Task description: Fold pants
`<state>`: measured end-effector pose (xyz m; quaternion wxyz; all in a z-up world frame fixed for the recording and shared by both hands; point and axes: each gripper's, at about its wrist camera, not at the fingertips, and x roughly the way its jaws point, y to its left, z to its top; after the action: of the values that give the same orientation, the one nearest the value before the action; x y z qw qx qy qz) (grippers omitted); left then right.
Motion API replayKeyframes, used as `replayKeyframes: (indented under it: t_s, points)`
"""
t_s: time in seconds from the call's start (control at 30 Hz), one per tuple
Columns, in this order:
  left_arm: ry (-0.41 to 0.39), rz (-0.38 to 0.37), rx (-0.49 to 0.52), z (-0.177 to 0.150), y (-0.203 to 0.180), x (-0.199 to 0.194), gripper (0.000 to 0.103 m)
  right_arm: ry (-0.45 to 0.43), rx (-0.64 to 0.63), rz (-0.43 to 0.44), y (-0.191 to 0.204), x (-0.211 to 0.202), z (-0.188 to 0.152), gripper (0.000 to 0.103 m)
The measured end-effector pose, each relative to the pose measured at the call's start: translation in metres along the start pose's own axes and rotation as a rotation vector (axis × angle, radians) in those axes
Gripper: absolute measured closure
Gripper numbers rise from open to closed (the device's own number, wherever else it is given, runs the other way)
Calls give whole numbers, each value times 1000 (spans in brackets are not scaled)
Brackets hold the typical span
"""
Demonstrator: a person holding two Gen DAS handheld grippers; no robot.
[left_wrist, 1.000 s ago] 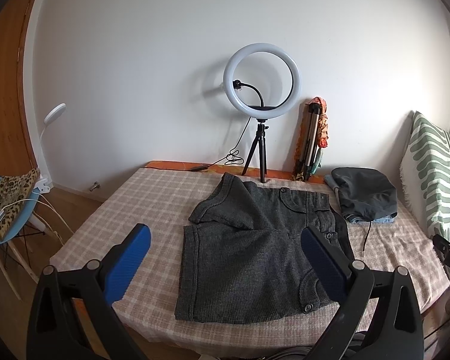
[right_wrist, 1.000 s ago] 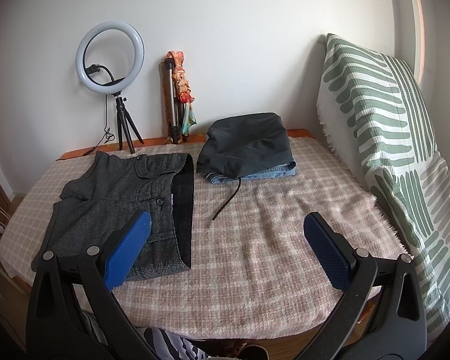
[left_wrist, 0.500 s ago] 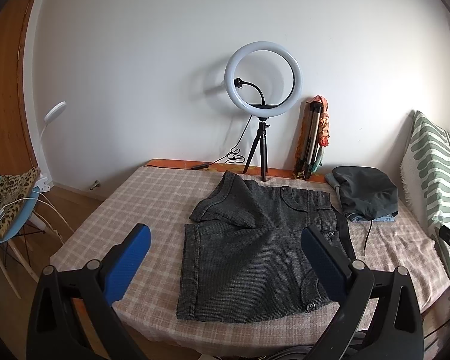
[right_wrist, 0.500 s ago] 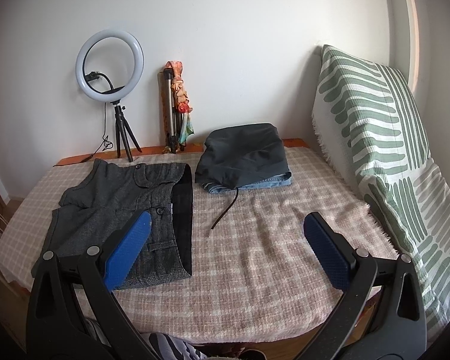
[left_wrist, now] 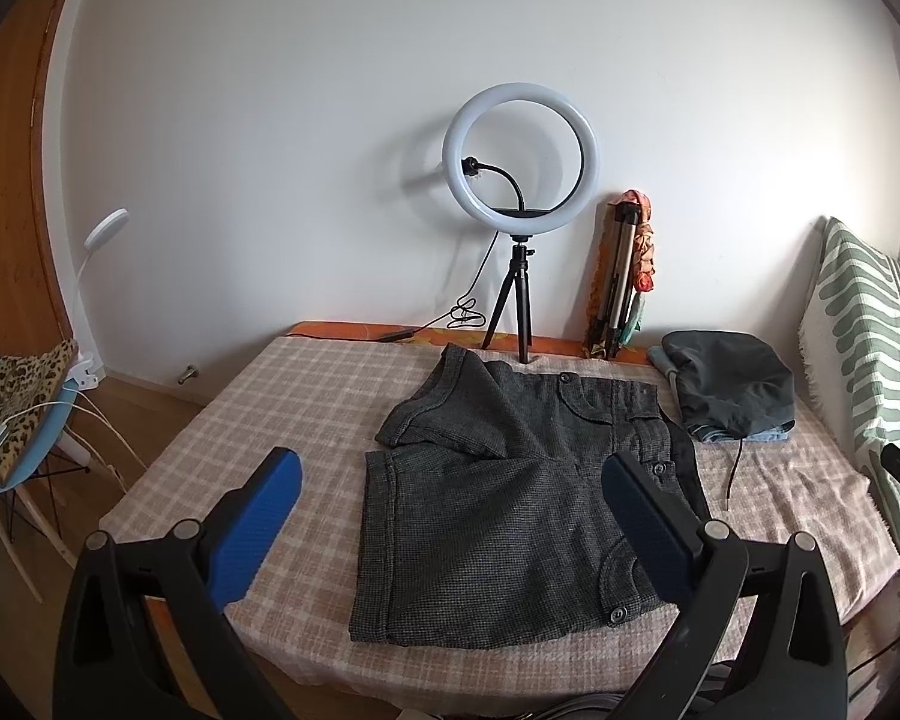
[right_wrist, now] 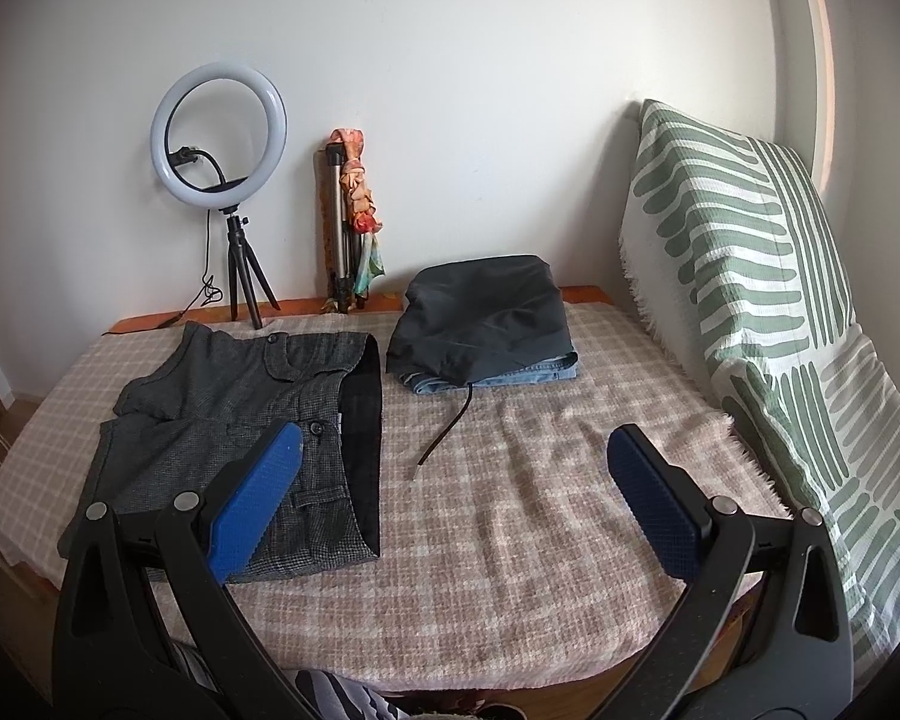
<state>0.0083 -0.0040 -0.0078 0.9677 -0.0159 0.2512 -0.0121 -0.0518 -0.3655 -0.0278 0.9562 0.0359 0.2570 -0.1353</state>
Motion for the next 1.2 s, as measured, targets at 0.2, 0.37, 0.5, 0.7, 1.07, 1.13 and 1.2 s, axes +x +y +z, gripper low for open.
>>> replayKeyframes:
  t_s: [0.2,0.37,0.5,0.7,1.07,1.13,1.2]
  points:
    - [2,2,-1,-1,-1,0,2,1,2,2,1,0,1,0]
    - [2,1,-2,0,0,3,2,1,1,19,3,5,3,0]
    - [6,3,6,1,3,7,2,-1,-8,63,3,16,6,0]
    - [61,7,34,8,21,39,2,-12,-46,196,5,44,23,0]
    - [196,-121,86,37,63,158,2,130,-115,379,25,166,83,0]
    - [222,-125,113,45,61,187,2,158,-138,398,34,191,90,0]
    - [241,-148,138,53,57,209,2,181,-163,408,42,214,96,0]
